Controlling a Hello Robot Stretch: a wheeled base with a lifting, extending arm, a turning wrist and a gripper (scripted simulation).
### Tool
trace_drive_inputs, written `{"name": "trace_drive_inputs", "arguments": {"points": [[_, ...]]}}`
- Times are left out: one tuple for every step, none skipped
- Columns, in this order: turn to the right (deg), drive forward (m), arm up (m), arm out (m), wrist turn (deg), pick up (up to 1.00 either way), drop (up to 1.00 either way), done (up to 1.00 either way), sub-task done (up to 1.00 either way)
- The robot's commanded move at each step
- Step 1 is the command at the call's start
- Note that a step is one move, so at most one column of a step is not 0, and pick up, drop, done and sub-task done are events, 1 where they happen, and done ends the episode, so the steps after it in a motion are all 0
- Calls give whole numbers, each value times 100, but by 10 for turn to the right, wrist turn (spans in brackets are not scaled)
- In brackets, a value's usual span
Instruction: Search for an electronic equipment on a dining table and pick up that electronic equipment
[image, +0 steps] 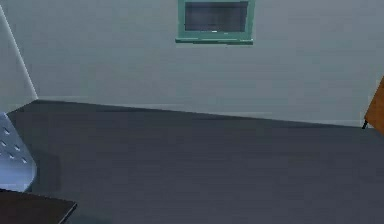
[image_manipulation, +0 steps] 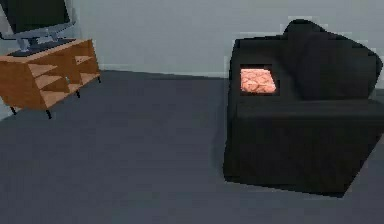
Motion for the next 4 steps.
{"name": "trace_drive_inputs", "arguments": {"points": [[-450, 0, 0, 0, 0, 0, 0, 0, 0], [-330, 0, 0, 0, 0, 0, 0, 0, 0], [0, 30, 0, 0, 0, 0, 0, 0, 0], [-450, 0, 0, 0, 0, 0, 0, 0, 0]]}}
